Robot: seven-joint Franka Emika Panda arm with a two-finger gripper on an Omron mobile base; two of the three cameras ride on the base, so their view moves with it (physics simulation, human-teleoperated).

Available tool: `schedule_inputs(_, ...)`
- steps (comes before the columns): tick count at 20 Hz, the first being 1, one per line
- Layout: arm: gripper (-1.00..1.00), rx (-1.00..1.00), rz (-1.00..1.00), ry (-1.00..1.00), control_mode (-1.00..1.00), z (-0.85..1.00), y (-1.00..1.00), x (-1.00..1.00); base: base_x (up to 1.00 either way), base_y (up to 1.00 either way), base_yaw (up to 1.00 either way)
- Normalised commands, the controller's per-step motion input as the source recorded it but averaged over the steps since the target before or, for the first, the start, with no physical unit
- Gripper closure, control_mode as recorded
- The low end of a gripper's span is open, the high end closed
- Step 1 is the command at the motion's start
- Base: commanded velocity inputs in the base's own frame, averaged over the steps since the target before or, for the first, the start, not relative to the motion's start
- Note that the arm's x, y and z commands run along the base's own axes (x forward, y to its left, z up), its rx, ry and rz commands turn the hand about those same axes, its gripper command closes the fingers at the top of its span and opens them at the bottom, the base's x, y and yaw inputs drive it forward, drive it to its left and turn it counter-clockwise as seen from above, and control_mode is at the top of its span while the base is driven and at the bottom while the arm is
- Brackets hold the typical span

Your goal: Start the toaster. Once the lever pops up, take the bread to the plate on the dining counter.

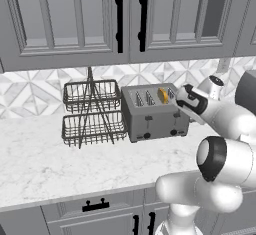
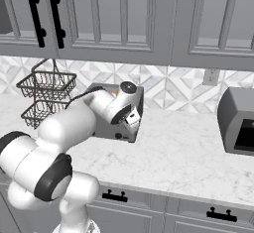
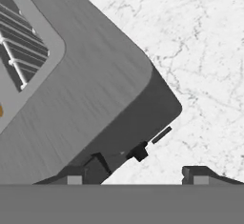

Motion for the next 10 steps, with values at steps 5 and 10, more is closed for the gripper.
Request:
schedule_inputs(5, -1.00, 0.00, -0.11, -0.02, -1.00, -0.47, 0.00, 0.07, 0.00, 0.00, 0.00)
schedule_inputs(10, -1.00, 0.00, -0.06, -0.09, -1.00, -0.77, 0.00, -0.01, 0.00, 0.00, 0.00)
